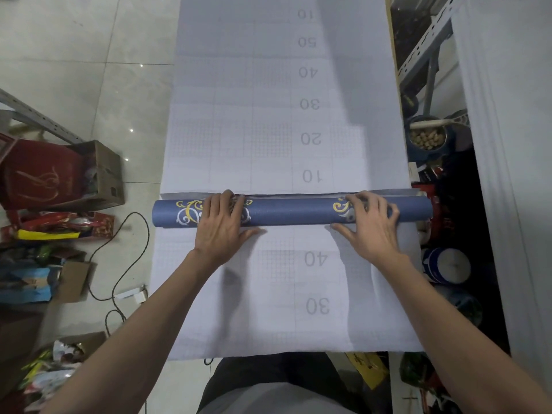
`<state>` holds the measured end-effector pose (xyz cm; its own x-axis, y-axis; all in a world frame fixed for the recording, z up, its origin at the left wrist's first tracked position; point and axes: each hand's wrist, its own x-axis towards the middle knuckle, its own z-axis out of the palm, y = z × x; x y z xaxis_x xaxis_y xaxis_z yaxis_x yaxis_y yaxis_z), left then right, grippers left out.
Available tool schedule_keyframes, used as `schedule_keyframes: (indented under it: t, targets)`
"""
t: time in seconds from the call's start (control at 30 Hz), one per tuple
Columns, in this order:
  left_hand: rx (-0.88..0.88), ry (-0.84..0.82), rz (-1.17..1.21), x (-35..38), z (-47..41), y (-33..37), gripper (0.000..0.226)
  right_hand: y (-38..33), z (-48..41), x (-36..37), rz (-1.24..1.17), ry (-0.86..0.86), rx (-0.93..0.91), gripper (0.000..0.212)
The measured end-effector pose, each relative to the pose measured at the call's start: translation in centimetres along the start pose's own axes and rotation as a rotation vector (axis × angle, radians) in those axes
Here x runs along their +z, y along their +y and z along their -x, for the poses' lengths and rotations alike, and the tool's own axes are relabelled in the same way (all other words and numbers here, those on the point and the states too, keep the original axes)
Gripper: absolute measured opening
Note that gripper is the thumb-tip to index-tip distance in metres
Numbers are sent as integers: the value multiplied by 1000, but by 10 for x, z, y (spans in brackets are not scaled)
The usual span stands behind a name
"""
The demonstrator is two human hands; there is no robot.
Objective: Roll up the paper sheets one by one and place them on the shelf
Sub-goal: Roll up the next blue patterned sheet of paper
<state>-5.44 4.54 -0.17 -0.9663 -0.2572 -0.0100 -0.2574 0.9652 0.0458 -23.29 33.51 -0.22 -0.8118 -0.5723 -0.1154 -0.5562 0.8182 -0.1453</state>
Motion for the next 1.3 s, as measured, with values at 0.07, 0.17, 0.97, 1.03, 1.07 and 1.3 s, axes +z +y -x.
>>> schedule_keyframes:
  t: [0.07, 0.17, 0.97, 1.03, 1.07, 1.3]
  targets:
    - [-8, -18, 2, -1, 1, -1, 73, 1, -2, 0, 20, -14, 6, 65]
    - [-73, -50, 142, -2, 1, -7, 62, 0, -8, -2, -9, -19, 15, 59]
    - [78, -164, 223, -9, -2, -21, 59, 0, 17, -1, -118, -151, -34, 56]
    - [98, -128, 227, -20, -11, -30, 58, -7, 19, -8, -138, -90, -20, 57]
    - [114, -97, 227, -29, -16, -34, 58, -12, 20, -14, -151, -42, -14, 57]
    - [239, 136, 211, -100, -55, -29, 47, -29, 47, -85, -191, 315, 153, 41]
